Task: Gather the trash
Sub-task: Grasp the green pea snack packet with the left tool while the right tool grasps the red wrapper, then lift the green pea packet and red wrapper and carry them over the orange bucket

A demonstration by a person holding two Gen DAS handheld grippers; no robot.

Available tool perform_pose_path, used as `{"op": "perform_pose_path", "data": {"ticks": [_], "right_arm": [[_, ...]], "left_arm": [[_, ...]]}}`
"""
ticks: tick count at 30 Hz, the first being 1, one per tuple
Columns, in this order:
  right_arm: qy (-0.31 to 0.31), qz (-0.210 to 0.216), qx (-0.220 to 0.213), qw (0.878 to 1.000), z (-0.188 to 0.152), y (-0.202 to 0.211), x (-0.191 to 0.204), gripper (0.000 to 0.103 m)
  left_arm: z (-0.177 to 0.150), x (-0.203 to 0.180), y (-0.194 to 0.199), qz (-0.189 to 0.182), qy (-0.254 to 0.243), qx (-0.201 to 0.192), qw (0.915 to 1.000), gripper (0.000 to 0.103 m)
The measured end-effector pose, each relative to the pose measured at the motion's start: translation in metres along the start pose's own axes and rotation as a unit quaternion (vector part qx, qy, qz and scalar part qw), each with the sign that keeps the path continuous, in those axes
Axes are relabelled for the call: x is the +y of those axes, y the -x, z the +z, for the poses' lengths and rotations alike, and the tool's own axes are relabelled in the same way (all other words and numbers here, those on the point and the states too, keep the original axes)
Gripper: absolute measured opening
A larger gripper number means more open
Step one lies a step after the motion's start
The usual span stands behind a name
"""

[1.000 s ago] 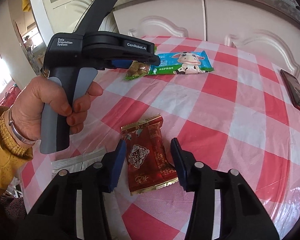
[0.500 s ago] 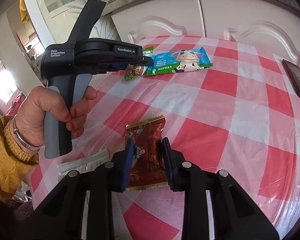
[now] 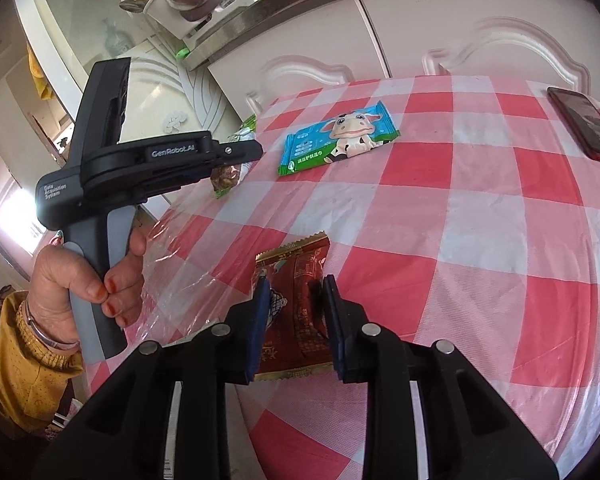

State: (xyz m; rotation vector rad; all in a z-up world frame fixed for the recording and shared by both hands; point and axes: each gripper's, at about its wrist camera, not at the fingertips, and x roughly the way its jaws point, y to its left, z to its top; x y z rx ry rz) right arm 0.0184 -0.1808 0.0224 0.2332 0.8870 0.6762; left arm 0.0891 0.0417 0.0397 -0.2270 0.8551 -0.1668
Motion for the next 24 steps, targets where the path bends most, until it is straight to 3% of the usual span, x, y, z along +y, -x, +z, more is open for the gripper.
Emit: {"op": "perform_pose_path", "data": {"ticks": [24], "right_arm": [[-0.024,0.001,-0.044,0.999,0.004,0.018,0.008,0.028]], "left_arm": [[-0.048,0.029,0.078,-0.02,-0.006,-0.004,0.9998,0.037]]}}
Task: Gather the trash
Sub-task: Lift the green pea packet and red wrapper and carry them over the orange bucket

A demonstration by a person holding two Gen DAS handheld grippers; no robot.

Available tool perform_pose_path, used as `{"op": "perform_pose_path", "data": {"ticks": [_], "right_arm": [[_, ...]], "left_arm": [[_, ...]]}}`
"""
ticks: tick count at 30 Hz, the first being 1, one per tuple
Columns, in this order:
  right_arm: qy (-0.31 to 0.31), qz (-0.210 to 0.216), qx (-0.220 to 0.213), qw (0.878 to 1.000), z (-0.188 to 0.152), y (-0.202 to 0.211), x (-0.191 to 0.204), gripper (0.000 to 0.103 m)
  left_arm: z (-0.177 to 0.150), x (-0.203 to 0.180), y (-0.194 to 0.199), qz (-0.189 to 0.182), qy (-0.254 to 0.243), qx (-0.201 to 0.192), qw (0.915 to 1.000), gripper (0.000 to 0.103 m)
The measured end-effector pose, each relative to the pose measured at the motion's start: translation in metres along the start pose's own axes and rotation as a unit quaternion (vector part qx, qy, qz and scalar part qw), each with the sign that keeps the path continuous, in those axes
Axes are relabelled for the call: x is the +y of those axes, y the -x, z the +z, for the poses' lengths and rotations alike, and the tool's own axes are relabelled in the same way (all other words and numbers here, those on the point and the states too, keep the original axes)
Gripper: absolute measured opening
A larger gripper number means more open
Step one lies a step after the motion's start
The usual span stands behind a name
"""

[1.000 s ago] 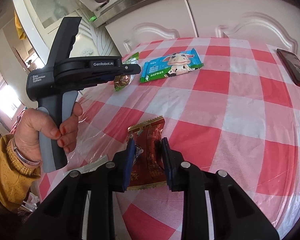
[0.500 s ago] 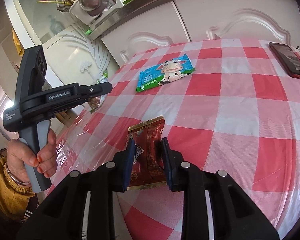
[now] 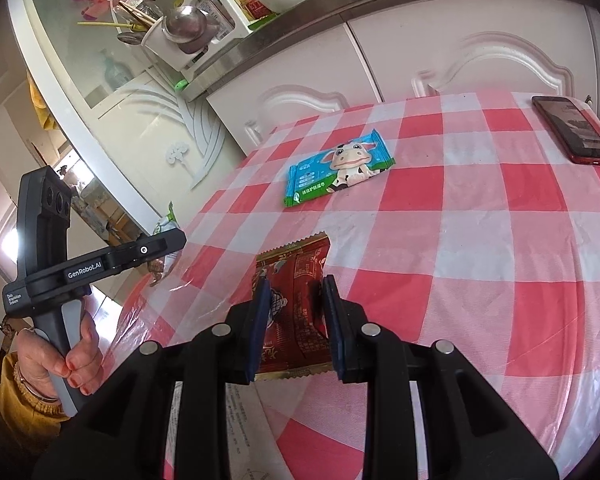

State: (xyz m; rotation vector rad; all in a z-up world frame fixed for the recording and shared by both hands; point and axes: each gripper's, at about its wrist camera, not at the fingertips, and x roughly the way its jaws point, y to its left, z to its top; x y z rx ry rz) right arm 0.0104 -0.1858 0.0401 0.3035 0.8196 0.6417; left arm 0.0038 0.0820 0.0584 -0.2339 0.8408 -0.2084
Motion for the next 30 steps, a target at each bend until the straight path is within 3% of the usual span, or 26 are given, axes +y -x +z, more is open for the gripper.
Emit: {"op": "perform_pose_path", "data": {"ticks": [13,30], "right_arm": [[0.04,0.004,-0.009,0.999,0.005,0.0,0.055,0.028],[0.07,0.026,0.032,0.997,0.003,-0.032,0.12,0.028]], "left_arm": [[-0.017,0.037,0.036,-0.005,0.023,-0.016,0.9996,0.037],[-0.042,0.111,0.069,0.013,0.081,-0.03,0.9962,0.037]]}}
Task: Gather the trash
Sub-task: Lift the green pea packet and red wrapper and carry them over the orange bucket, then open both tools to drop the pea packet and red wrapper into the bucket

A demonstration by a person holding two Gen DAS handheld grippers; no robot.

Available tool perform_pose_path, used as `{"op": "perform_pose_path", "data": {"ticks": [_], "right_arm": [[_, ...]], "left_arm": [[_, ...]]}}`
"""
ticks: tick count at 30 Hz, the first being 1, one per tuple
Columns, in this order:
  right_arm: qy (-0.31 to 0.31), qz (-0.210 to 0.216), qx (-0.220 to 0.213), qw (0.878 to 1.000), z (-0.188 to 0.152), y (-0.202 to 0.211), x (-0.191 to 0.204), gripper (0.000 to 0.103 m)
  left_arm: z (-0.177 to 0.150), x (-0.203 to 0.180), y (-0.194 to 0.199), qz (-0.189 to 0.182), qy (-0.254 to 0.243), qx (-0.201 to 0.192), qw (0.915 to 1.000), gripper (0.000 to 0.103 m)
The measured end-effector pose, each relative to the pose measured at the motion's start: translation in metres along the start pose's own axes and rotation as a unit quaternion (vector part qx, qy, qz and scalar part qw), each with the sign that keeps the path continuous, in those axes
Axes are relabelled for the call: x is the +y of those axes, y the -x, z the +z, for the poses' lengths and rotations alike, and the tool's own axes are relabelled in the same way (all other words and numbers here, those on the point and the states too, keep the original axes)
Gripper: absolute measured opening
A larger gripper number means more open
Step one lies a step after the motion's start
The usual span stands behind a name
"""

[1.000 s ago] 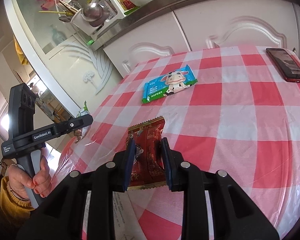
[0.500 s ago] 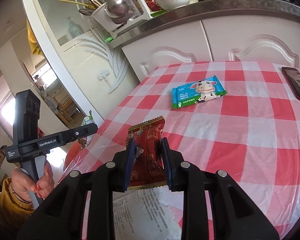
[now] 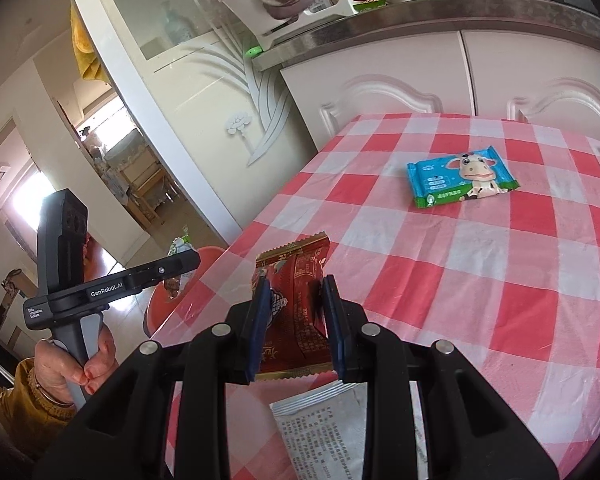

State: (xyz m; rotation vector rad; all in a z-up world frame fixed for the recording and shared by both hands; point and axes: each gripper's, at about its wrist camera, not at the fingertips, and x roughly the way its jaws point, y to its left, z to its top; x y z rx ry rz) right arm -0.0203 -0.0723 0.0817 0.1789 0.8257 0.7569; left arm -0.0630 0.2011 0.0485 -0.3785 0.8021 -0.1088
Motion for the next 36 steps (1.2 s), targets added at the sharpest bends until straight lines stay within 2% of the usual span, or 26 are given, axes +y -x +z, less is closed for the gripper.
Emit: {"op": "perform_pose_path", "data": {"ticks": [9,21,36], "right_arm": [[0.014,0.02,0.024,0.999,0.008,-0.024,0.034,0.028],[0.066,0.052,0.061,0.995,0.021,-0.07,0.098,0.028],[0.098,0.085,0.106,0.986,0.022,-0.134,0.153,0.028]], "left_arm": [[-0.004,0.046,0.012,0.016,0.04,-0.013,0.999,0.037],[-0.011,0.112,0.031,0.05,0.103,-0.034,0.9928,0.037],[-0.025,0.168,0.039,0.075,0.151,-0.04,0.9849,0.037]]}}
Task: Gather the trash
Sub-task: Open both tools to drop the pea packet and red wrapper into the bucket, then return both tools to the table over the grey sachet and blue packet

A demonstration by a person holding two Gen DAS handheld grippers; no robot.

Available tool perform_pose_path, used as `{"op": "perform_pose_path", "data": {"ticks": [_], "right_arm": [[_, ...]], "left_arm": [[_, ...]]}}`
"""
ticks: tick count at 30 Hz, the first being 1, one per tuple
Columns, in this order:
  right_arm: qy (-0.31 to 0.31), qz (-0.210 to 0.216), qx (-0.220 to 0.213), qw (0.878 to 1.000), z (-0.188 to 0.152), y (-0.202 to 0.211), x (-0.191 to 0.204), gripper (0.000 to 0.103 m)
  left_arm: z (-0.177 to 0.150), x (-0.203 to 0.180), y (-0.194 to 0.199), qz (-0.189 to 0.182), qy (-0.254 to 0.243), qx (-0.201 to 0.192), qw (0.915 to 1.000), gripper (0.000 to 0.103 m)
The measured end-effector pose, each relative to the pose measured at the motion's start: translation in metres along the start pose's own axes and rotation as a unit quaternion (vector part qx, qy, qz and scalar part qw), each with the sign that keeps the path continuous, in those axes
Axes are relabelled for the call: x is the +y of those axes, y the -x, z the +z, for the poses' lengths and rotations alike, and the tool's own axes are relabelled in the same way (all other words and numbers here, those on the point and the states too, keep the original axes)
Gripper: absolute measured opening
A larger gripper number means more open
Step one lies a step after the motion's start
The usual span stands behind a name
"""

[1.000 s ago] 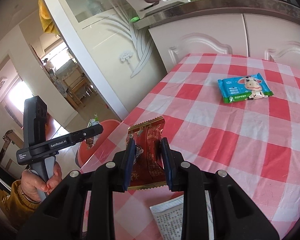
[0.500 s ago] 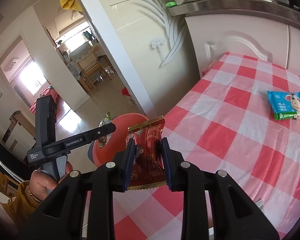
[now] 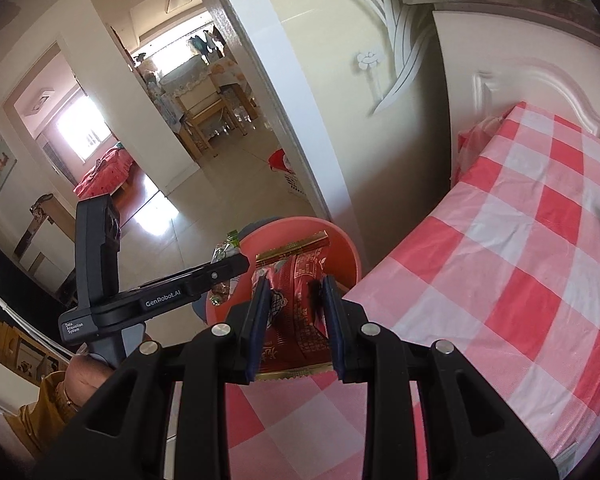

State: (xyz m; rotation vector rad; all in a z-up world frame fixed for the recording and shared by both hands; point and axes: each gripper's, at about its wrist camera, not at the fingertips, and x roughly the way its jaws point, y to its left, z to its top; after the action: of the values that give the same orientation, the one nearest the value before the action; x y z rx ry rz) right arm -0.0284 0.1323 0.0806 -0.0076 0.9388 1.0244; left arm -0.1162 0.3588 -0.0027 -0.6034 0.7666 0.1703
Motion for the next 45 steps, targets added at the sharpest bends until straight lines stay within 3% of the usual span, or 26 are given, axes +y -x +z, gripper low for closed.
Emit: {"op": "perform_pose_path", "data": {"ticks": [15,18,19,20,22,24,30,45], "right_arm": [[0.02,0.003,0.053,0.998,-0.003,-0.06,0.014,0.029],[0.007,0.006,0.063,0.998,-0.006,-0.067,0.011,0.036],[0.002,0.005,0.061,0.998,-0.007,-0.067,0.009,0.038],[-0.001,0.003,0.059,0.998,-0.008,-0.064,0.008,0.041],[-0.009,0.001,0.053,0.999,-0.009,-0.056,0.003,0.044],[-0.017,-0.002,0.041,0.999,-0.007,-0.046,-0.003,0.056],[-0.029,-0.018,-0.004,0.999,-0.011,-0.004,-0.016,0.08],[-0.036,-0.03,-0.06,0.997,-0.048,0.059,-0.029,0.083]], "left_arm": [[-0.006,0.028,-0.022,0.023,0.022,0.022,0.9993,0.038],[-0.008,0.034,-0.032,0.031,0.027,0.033,0.9986,0.039],[-0.008,0.035,-0.035,0.034,0.029,0.036,0.9983,0.044],[-0.009,0.038,-0.037,0.037,0.033,0.039,0.998,0.052],[-0.01,0.04,-0.04,0.041,0.039,0.044,0.9974,0.058],[-0.011,0.042,-0.041,0.048,0.04,0.045,0.9971,0.069],[-0.007,0.036,-0.032,0.049,0.033,0.029,0.9978,0.079],[-0.009,-0.035,-0.006,0.008,-0.037,0.016,0.9992,0.08]]}}
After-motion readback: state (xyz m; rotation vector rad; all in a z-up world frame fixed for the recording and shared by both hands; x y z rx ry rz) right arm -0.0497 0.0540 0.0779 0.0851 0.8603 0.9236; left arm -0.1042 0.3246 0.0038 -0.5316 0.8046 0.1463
